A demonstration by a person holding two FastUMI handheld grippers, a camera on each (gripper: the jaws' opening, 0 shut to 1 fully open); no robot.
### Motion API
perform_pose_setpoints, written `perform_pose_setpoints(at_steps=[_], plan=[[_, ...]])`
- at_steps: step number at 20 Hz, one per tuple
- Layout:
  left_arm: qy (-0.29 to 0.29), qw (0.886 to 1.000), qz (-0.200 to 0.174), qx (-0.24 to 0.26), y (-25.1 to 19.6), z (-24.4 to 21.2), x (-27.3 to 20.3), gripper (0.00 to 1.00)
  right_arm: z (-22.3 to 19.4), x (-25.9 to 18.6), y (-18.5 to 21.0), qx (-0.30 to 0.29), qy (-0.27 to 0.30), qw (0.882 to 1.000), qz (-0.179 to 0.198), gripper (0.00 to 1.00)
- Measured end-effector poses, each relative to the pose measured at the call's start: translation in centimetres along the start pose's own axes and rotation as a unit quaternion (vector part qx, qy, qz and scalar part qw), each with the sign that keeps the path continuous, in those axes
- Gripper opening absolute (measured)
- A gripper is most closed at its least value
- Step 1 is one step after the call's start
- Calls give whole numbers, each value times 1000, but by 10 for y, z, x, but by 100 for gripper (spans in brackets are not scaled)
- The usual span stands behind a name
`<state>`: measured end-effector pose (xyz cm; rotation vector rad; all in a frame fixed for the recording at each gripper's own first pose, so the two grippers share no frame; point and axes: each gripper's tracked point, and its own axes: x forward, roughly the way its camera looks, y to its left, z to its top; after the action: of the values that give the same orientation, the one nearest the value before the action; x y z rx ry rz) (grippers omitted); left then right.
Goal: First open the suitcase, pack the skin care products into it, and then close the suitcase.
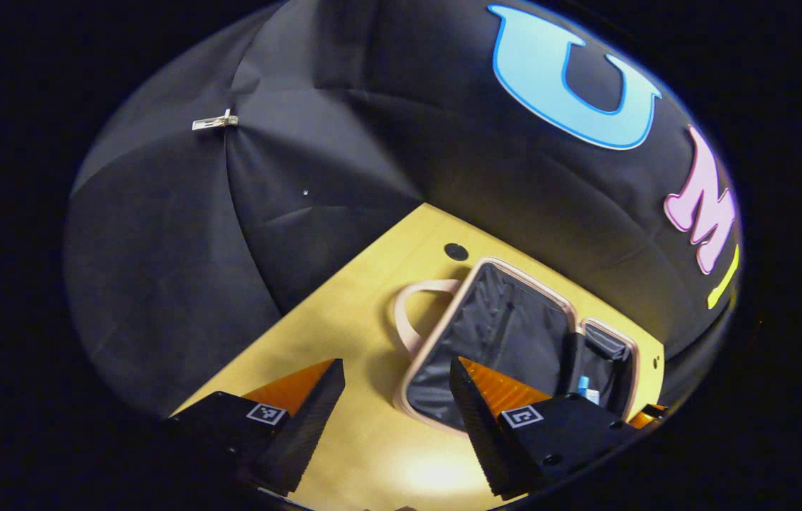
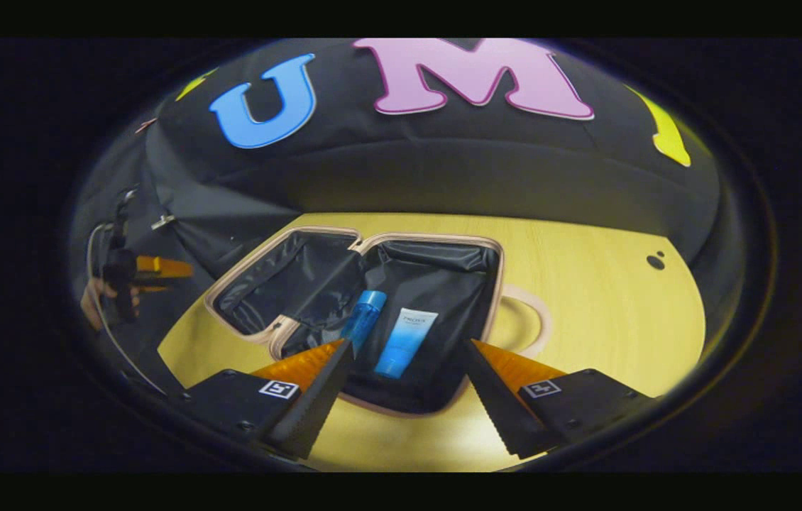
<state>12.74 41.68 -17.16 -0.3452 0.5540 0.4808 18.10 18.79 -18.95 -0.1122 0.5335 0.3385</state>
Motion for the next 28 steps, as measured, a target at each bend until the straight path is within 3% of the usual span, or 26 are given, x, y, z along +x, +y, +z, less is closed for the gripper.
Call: perform_pose_setpoints(at_steps=[4,6,8,11,12,13,15,16,17,19,20,21,23,26,28], plan=[[47,998,-34,-30,-6,5,60,94,-15,-51,-28,30,-35,999,-25,98],[55,994,-47,-80,-4,8,96,94,-29,-70,-42,32,-51,997,-50,97],[62,980,-85,-168,-11,19,116,94,-55,-80,-48,25,-39,997,-66,97],[106,957,-84,-257,0,10,138,93,-76,-91,-36,38,-34,997,-61,98],[108,956,-82,-259,6,10,140,86,-79,-94,-31,45,-37,997,-57,98],[102,957,-84,-259,8,14,145,94,-84,-94,-24,50,-34,997,-50,98],[103,959,-79,-251,7,13,151,82,-94,-93,-16,54,-20,998,-41,97],[113,960,-81,-243,2,8,154,67,-96,-93,-14,54,-18,998,-38,98],[122,960,-89,-237,-4,3,152,69,-99,-93,-14,54,-16,998,-39,98],[133,960,-91,-231,-9,-2,153,48,-103,-94,-17,59,-15,997,-41,98],[129,963,-83,-220,-3,-1,149,29,-104,-94,-18,61,-14,997,-43,97],[124,966,-87,-208,-10,-7,160,23,-105,-95,-20,62,-13,997,-43,98],[101,972,-100,-187,-8,8,146,19,-106,-97,-23,70,-14,997,-39,98],[78,983,-89,-137,-11,21,131,7,-108,-99,-29,95,-9,995,-38,98],[44,992,-85,-86,-15,42,108,10,-102,-99,-32,100,-15,994,-39,98]])
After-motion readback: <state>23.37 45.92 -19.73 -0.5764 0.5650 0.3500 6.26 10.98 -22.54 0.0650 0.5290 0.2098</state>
